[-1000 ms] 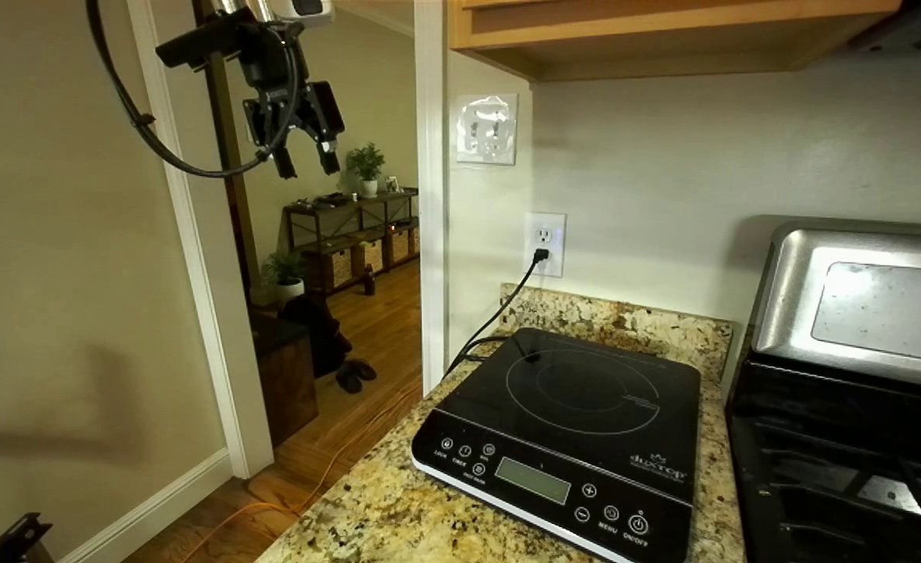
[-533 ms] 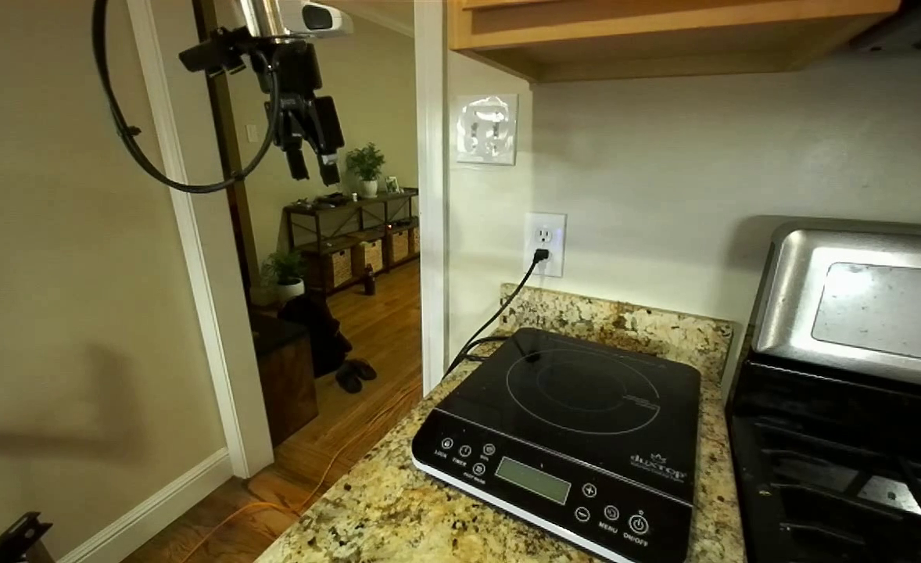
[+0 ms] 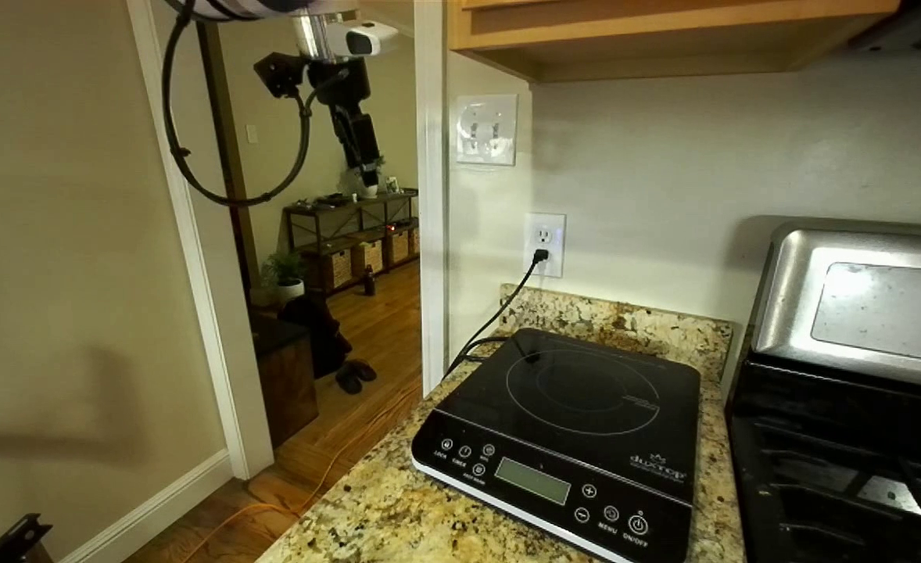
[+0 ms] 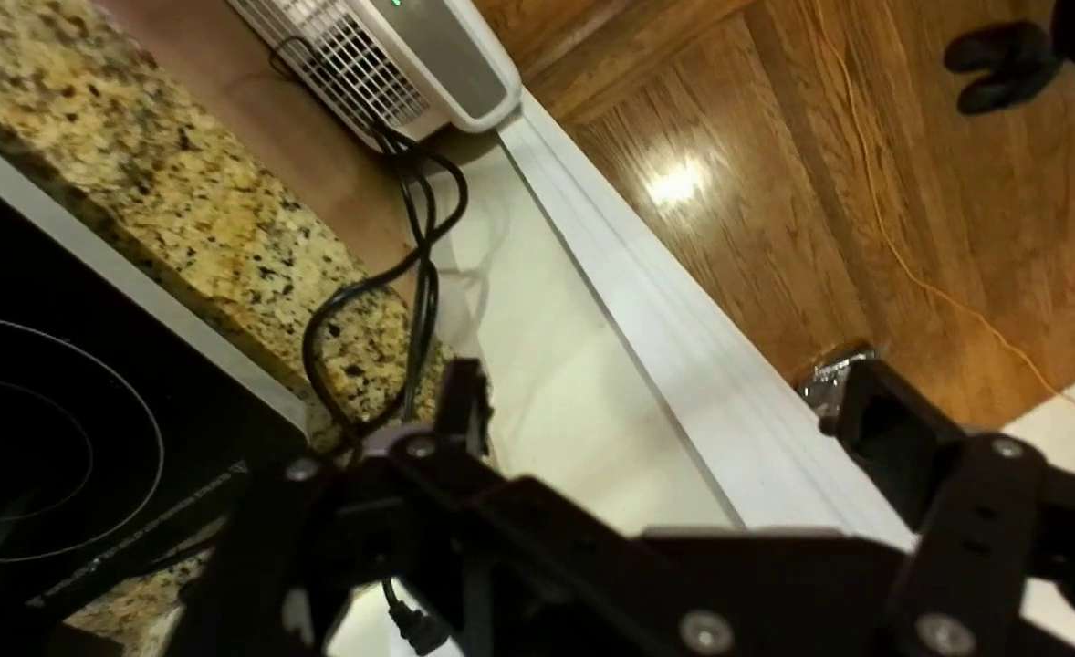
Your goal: Turn off the left switch
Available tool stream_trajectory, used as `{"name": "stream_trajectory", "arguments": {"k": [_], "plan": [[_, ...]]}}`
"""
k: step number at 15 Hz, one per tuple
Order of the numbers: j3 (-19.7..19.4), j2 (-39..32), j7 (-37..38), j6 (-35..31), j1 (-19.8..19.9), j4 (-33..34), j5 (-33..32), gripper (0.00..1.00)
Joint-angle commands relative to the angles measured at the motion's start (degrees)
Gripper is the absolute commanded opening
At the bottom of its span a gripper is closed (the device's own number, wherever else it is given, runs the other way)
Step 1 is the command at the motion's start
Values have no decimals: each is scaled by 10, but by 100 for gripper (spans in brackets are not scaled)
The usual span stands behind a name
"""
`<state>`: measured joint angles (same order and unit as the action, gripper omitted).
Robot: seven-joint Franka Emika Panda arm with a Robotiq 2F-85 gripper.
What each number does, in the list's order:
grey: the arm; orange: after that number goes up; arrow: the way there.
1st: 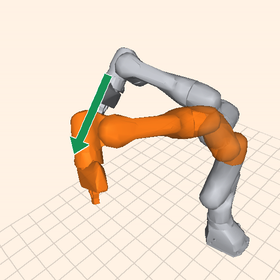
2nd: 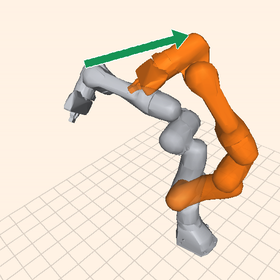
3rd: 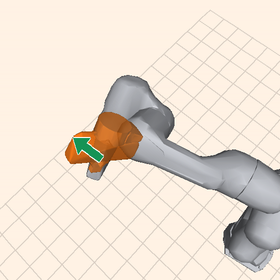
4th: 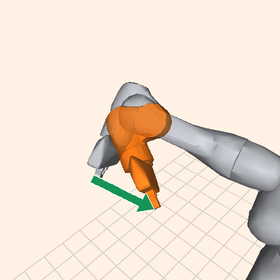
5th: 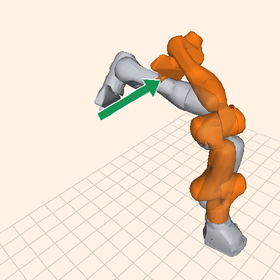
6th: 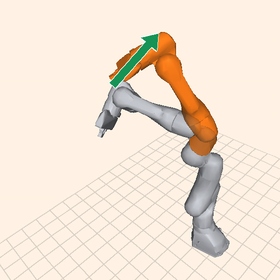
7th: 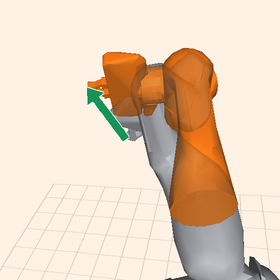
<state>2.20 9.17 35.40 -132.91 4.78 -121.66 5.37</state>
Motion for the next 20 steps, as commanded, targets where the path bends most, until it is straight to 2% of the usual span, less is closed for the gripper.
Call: {"name": "stream_trajectory", "arguments": {"k": [1, 2, 4, 9, 14, 20], "plan": [[-2, -48, 52, -73, -5, 31, -4, 100], [-8, -30, 22, -41, -8, 19, 0, 100], [-9, -48, 31, -63, -10, 28, 0, 100], [-9, -52, 33, -64, -10, 33, 0, 100], [-22, -92, 149, -94, -3, 76, 15, 100], [-42, -106, 189, -131, -6, 94, 37, 100]]}}
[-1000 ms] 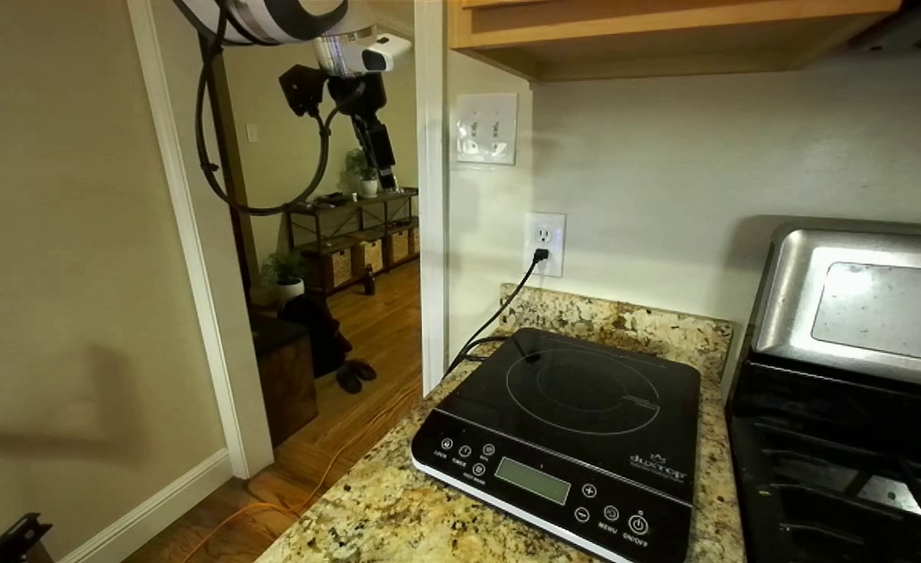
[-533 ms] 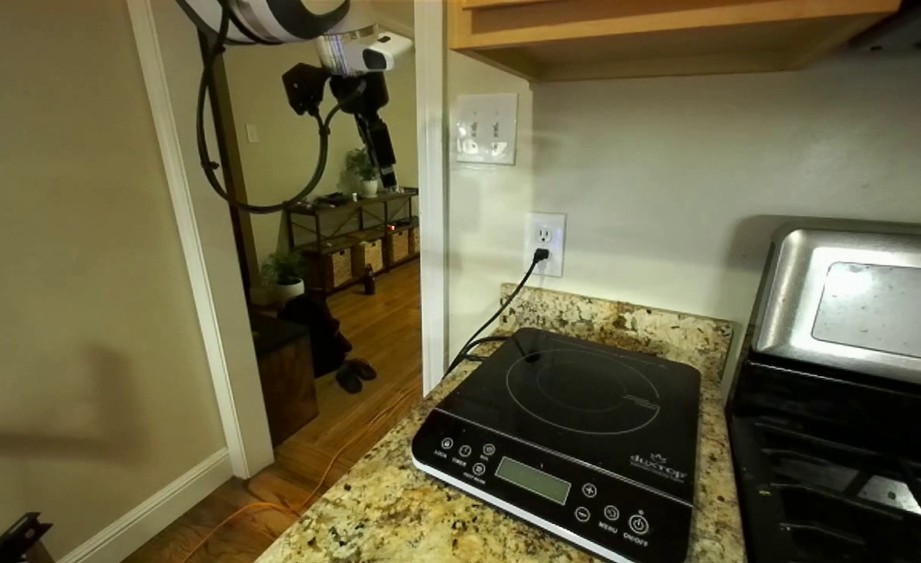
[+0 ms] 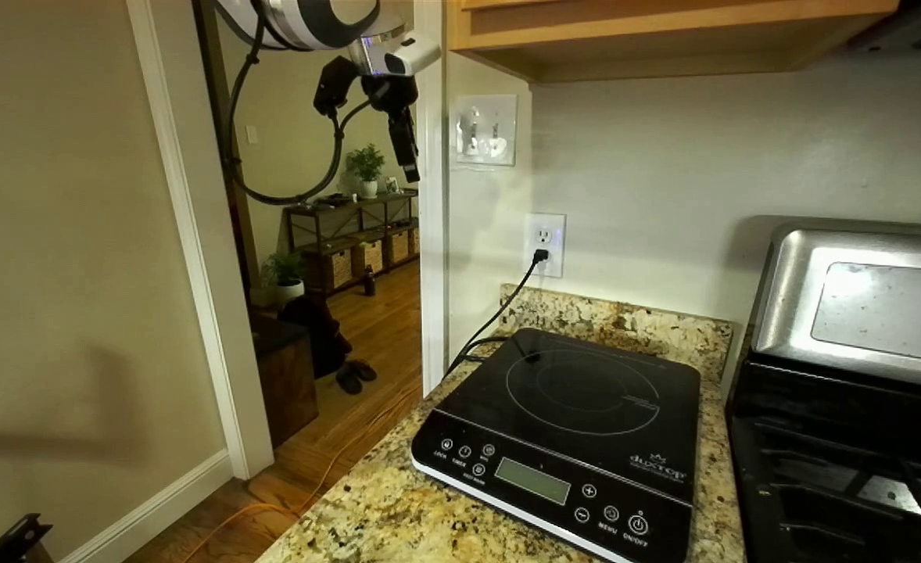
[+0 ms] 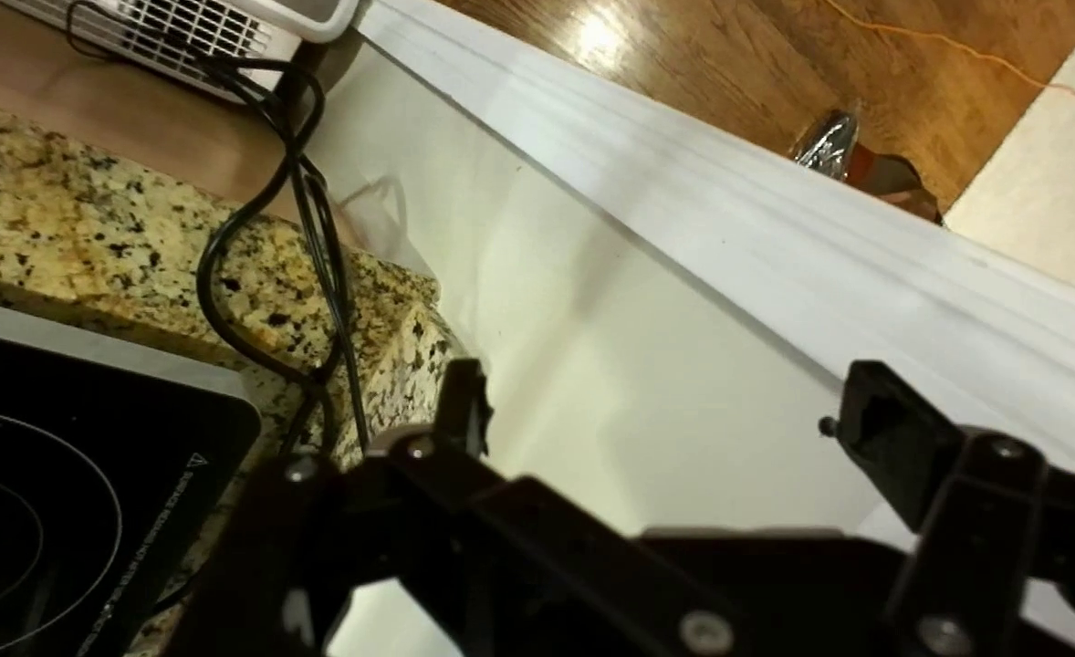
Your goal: Turn off the left switch
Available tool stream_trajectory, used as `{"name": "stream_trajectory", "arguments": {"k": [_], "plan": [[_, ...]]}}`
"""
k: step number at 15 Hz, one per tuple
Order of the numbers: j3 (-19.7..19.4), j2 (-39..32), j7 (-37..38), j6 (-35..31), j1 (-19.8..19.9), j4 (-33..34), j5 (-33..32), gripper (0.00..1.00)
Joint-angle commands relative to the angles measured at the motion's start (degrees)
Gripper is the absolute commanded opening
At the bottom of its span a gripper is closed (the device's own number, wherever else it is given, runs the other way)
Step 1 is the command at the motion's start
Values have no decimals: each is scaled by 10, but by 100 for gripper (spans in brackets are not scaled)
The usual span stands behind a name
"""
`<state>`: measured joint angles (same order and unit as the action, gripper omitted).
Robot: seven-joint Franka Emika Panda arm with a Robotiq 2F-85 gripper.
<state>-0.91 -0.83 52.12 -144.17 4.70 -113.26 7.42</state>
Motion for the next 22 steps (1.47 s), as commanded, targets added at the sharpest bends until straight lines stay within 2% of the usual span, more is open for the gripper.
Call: {"name": "stream_trajectory", "arguments": {"k": [1, 2, 3, 8, 15, 22], "plan": [[-13, -7, 16, -16, -4, 12, 21, 100], [-16, -9, -8, 9, -2, 21, 30, 100], [-14, -2, 2, -4, -6, 6, 13, 100], [-17, -4, 0, -3, -6, 9, 17, 100], [-24, -37, 6, -182, -6, 20, 3, 100], [-30, -70, 24, -256, 0, 30, -8, 100]]}}
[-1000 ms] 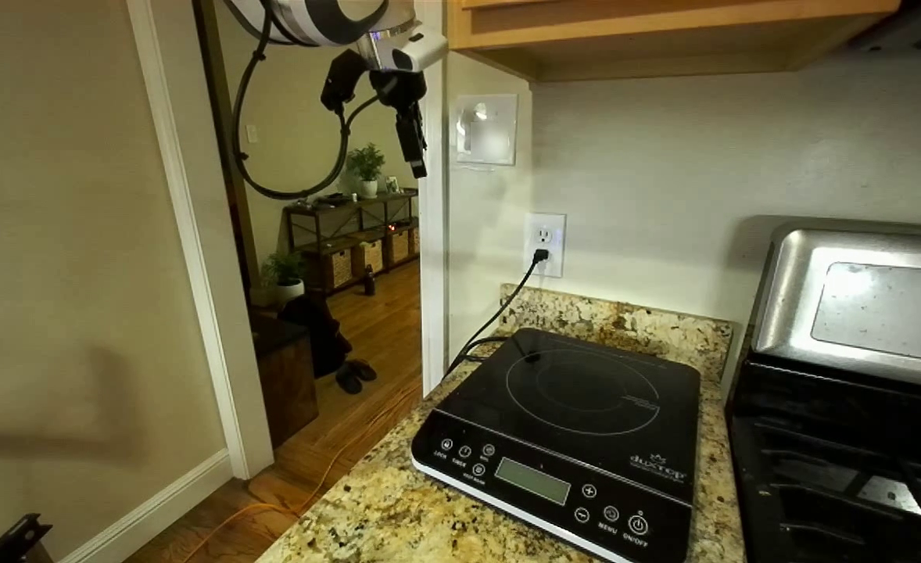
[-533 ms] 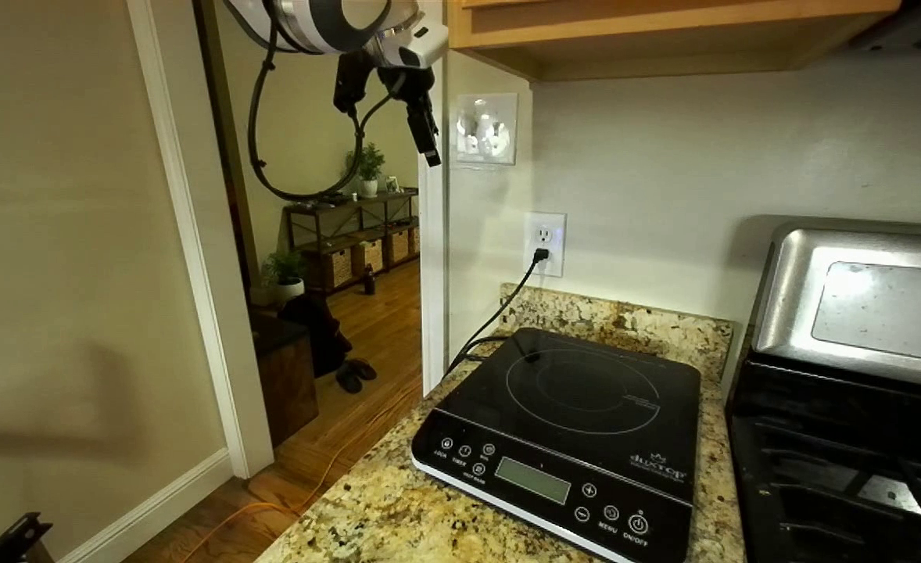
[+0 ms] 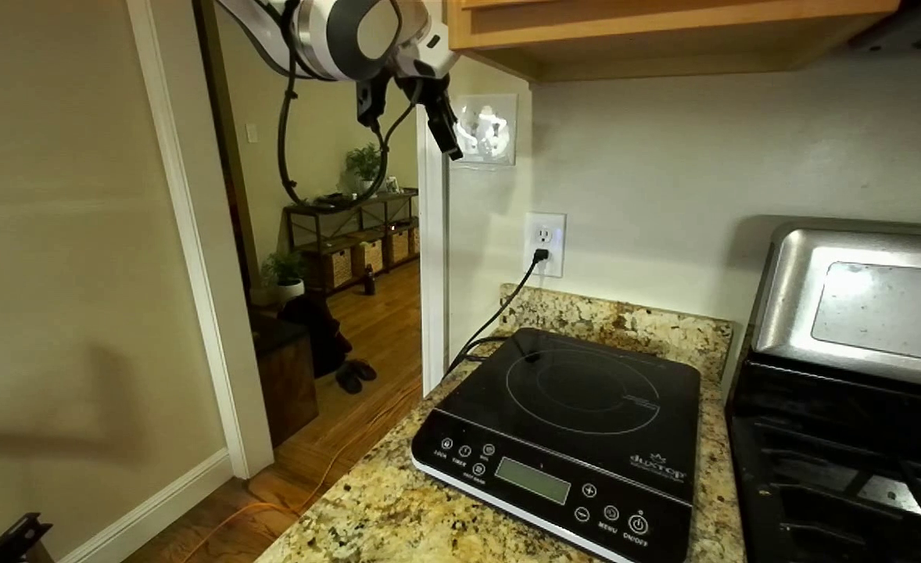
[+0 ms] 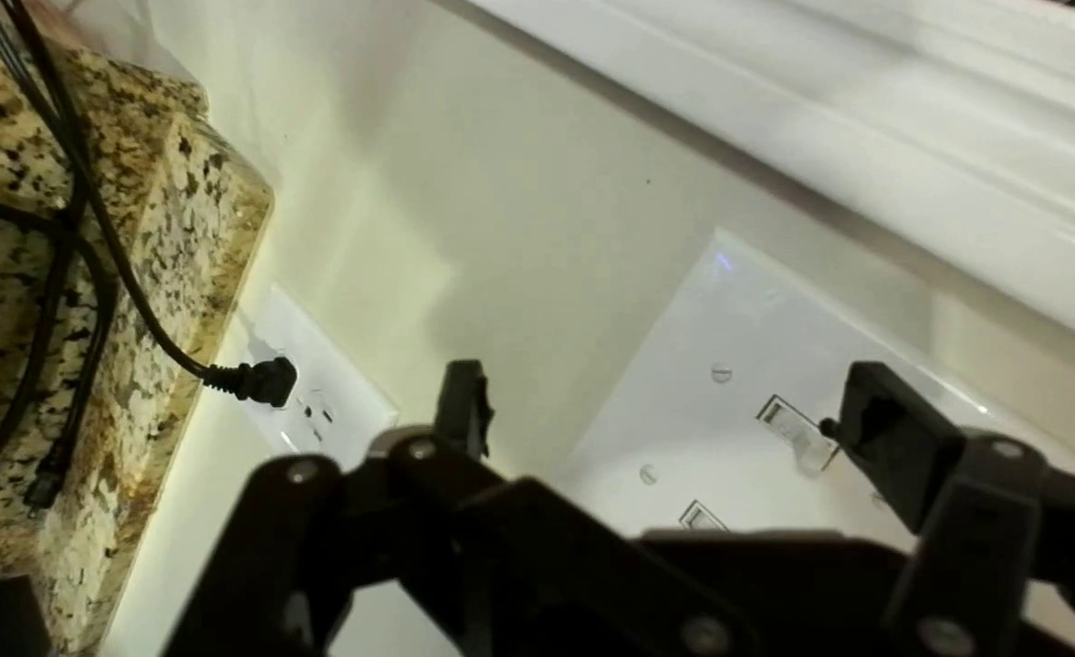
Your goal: Turn off the left switch
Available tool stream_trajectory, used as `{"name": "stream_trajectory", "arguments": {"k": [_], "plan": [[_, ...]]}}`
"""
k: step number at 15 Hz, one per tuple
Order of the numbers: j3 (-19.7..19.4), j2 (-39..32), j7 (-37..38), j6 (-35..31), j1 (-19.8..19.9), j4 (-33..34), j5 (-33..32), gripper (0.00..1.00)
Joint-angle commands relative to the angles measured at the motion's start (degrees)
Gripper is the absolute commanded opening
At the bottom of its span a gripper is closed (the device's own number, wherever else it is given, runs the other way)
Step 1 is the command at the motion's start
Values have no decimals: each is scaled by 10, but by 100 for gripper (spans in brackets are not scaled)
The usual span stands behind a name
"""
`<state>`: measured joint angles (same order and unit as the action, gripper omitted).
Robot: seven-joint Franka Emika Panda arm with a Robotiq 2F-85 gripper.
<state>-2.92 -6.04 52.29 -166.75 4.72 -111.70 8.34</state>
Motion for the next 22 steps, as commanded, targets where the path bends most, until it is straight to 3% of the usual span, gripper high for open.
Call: {"name": "stream_trajectory", "arguments": {"k": [1, 9, 22], "plan": [[-14, -24, 31, -40, -2, 19, -22, 100], [-30, -53, 60, -53, -11, 46, -19, 100], [12, -51, 36, -74, 3, 47, 36, 100]]}}
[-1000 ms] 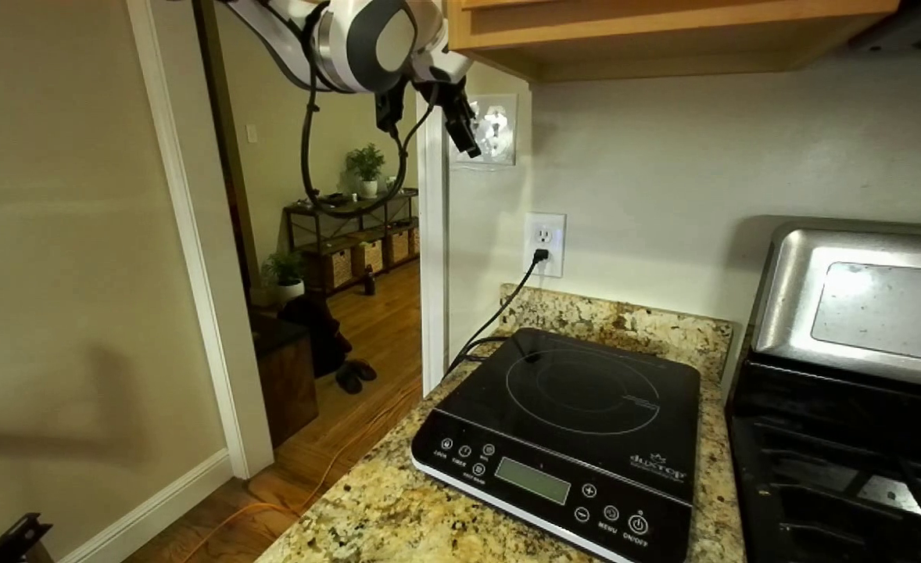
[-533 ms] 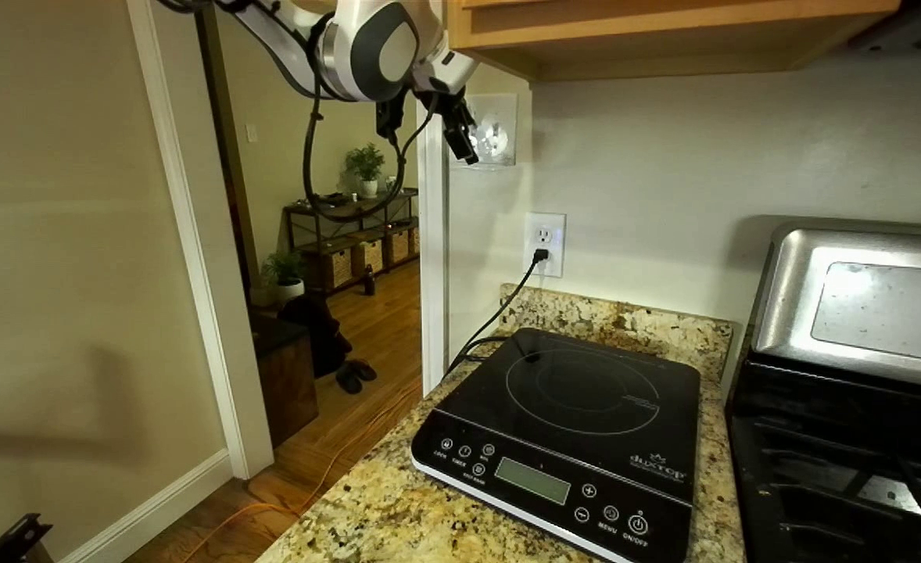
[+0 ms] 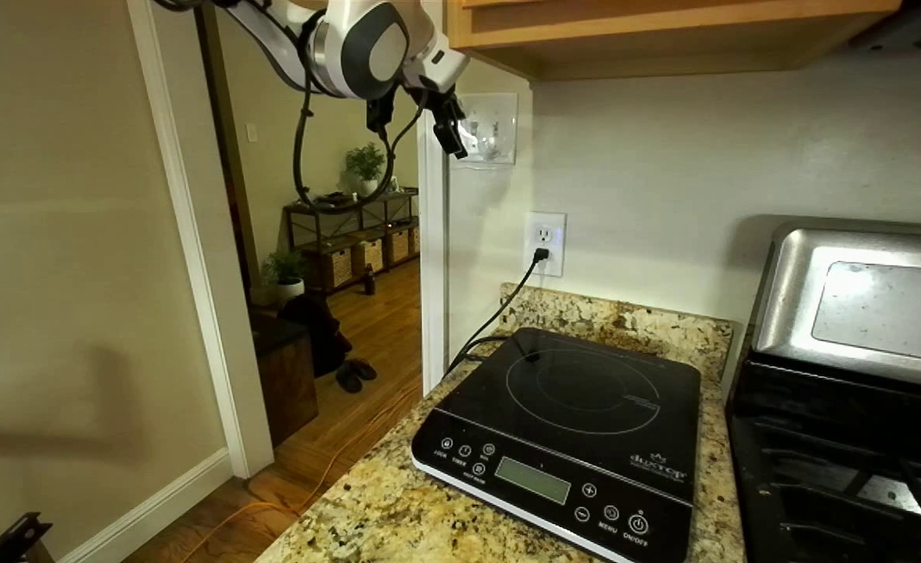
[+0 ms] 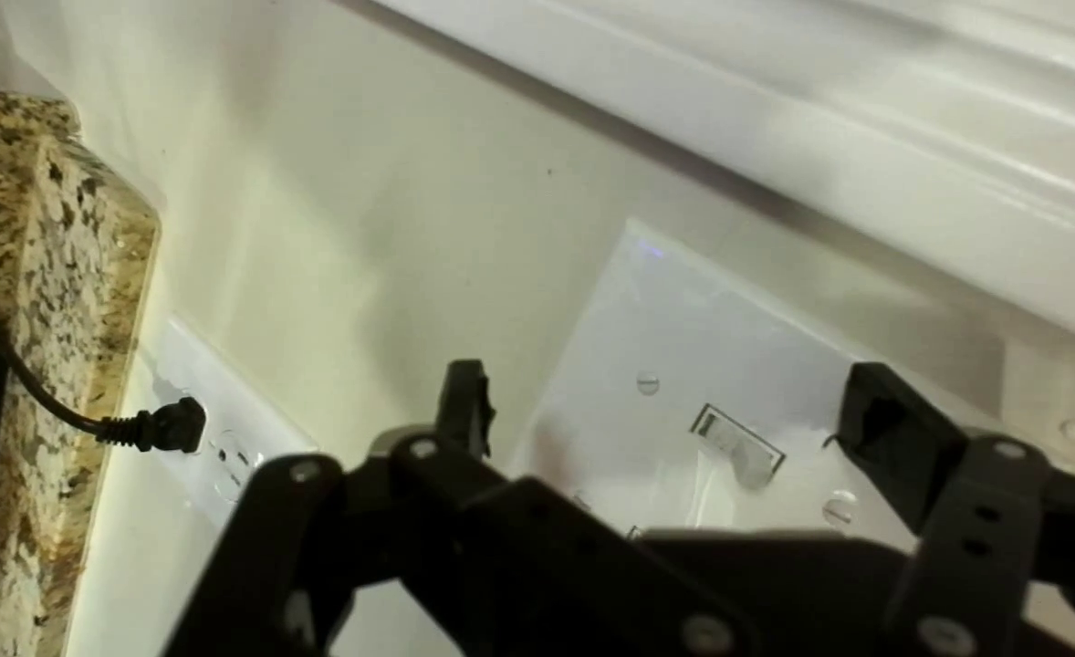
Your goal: Turn off the left switch
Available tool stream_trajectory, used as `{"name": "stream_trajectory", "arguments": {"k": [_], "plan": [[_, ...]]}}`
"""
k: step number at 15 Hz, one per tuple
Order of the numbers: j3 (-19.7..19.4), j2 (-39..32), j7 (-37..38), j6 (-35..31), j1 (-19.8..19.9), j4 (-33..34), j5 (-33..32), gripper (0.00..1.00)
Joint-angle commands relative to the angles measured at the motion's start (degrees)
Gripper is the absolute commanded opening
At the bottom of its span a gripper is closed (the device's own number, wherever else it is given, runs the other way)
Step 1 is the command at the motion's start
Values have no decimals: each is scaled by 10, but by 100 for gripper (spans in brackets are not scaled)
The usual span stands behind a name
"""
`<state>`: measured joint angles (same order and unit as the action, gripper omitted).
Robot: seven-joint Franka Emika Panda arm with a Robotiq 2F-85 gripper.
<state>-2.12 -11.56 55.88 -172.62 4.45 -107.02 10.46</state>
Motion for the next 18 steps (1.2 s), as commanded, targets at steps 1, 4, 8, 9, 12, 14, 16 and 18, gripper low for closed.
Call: {"name": "stream_trajectory", "arguments": {"k": [1, 4, 8, 9, 12, 14, 16, 18], "plan": [[2, 5, 2, -16, 5, 0, 12, 100], [-7, 6, 8, -12, 3, -1, 4, 100], [-23, 5, 17, -3, -1, -1, -6, 100], [-26, 4, 18, -1, -1, 0, -6, 100], [-30, -4, 20, 6, -3, 6, -3, 100], [-21, -11, 12, 13, -1, 8, 7, 100], [-6, -20, 1, 11, 2, 11, 18, 100], [2, -25, 1, 13, 2, 12, 19, 100]]}}
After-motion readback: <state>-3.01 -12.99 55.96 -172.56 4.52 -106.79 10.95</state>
